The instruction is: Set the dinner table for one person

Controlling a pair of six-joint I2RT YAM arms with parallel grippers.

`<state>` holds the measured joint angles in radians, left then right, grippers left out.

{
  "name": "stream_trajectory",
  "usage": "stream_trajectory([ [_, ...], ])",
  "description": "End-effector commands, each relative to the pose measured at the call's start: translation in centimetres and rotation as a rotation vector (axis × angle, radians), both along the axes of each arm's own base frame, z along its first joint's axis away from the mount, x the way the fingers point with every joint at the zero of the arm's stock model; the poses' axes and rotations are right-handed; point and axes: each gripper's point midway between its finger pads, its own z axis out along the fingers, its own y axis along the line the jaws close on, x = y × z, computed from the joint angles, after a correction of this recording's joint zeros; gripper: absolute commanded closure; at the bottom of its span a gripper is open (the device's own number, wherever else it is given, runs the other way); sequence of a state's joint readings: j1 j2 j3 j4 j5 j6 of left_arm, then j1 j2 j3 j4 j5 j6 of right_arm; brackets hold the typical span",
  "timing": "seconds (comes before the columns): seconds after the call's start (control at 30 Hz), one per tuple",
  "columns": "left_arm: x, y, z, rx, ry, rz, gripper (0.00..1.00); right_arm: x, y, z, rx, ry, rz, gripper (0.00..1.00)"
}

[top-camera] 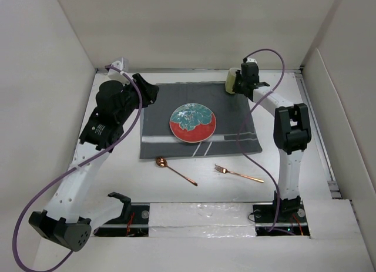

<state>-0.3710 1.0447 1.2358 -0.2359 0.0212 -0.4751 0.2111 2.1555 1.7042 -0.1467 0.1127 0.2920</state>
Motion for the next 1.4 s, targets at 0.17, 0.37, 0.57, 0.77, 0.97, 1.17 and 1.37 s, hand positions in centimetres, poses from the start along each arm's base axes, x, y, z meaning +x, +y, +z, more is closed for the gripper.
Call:
stream_trajectory([
  [0.17,-0.8,-0.1,0.8,-0.026,-0.043,-0.022,0.63,-0.9,-0.3,5.7,-0.024,-0.152,-0.059,0.55],
  [0.37,-1.3,0.1,1.3,-0.029,-0.047,-0.021,0.63,-2.5,-1.1,8.1,-0.016,-0.177,-0.092,0.34],
  [0.57,-0.9,0.3,2.3,-0.01,-0.047,-0.007,0.91,-6.3,0.3,14.8,0.081,-0.251,-0.079,0.34],
  [0.77,0.3,2.2,3.1,0.088,-0.054,0.089,1.0,-15.8,9.8,13.9,0.195,-0.165,0.242,1.0],
  [0.97,0.2,4.4,3.7,0.178,-0.073,0.168,0.91,-28.8,18.1,8.5,0.126,0.034,0.609,1.0],
  [1.17,-0.3,3.6,2.4,0.145,-0.038,0.135,0.63,-36.7,24.1,4.2,0.105,0.139,0.836,0.59],
  [1.37,-0.8,4.0,3.5,0.134,-0.063,0.146,0.61,-38.8,27.5,-0.7,-0.029,0.189,0.912,0.44],
])
